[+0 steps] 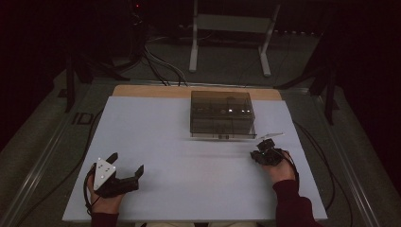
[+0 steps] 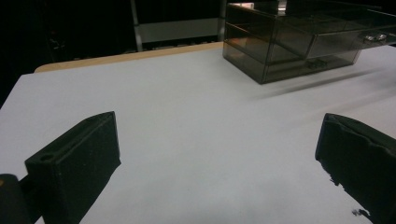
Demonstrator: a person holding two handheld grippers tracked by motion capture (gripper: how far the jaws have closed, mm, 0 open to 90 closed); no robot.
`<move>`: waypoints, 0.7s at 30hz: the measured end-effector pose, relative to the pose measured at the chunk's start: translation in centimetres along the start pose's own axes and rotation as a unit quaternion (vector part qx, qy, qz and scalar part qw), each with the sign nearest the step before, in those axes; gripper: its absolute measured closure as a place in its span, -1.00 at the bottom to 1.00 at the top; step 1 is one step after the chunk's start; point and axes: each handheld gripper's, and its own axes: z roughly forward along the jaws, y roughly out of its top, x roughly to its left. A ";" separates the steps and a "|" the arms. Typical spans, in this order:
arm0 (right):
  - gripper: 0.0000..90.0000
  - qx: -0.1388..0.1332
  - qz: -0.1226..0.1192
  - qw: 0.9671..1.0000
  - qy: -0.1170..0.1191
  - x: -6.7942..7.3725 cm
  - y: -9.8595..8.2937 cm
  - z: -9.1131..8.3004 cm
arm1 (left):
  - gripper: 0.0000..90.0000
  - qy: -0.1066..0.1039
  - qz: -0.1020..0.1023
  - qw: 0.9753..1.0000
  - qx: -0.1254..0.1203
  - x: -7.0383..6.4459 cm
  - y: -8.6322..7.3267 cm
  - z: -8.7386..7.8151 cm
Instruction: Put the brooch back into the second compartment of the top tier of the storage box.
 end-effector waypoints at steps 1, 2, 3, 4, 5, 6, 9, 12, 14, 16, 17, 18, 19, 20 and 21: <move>0.80 -0.001 0.000 1.000 0.000 0.0 0.0 0.0 | -0.98 0.000 0.000 1.000 0.000 0.0 0.0 0.0; 0.80 -0.002 0.000 1.000 0.001 0.0 0.0 -0.1 | -0.98 0.000 0.000 1.000 0.000 0.0 0.0 0.0; 0.80 -0.002 0.001 1.000 0.001 0.1 0.0 -0.1 | -0.98 0.000 0.000 1.000 0.000 0.0 0.0 0.0; 0.80 -0.004 0.001 1.000 0.002 0.1 0.0 -0.2 | -0.98 0.000 0.000 1.000 0.000 0.0 0.0 0.0; 0.80 -0.004 0.001 1.000 0.002 0.1 0.0 -0.2 | -0.98 0.000 0.000 1.000 0.000 0.0 0.0 0.0; 0.80 -0.004 0.001 1.000 0.002 0.1 0.0 -0.2 | -0.98 0.000 0.000 1.000 0.000 0.0 0.0 0.0; 0.80 -0.006 0.000 1.000 0.002 0.1 0.0 -0.3 | -0.98 0.000 0.000 1.000 0.000 0.0 0.0 0.0; 0.80 -0.008 0.002 1.000 0.004 0.1 0.0 -0.4 | -0.98 0.000 0.000 1.000 0.000 0.0 0.0 0.0; 0.80 -0.009 0.002 1.000 0.004 0.1 0.0 -0.5 | -0.98 0.000 0.000 1.000 0.000 0.0 0.0 0.0; 0.80 -0.010 0.003 1.000 0.005 0.1 0.0 -0.6 | -0.98 0.000 0.000 1.000 0.000 0.0 0.0 0.0; 0.80 -0.010 0.003 1.000 0.005 0.1 0.0 -0.6 | -0.98 0.000 0.000 1.000 0.000 0.0 0.0 0.0; 0.80 -0.011 0.003 1.000 0.005 0.1 0.0 -0.6 | -0.98 0.000 0.000 1.000 0.000 0.0 0.0 0.0; 0.80 -0.012 0.004 1.000 0.006 0.2 0.0 -0.7 | -0.98 0.000 0.000 1.000 0.000 0.0 0.0 0.0; 0.80 -0.013 0.004 1.000 0.007 0.2 0.0 -0.7 | -0.98 0.000 0.000 1.000 0.000 0.0 0.0 0.0; 0.80 -0.014 0.004 1.000 0.007 0.2 0.0 -0.7 | -0.98 0.000 0.000 1.000 0.000 0.0 0.0 0.0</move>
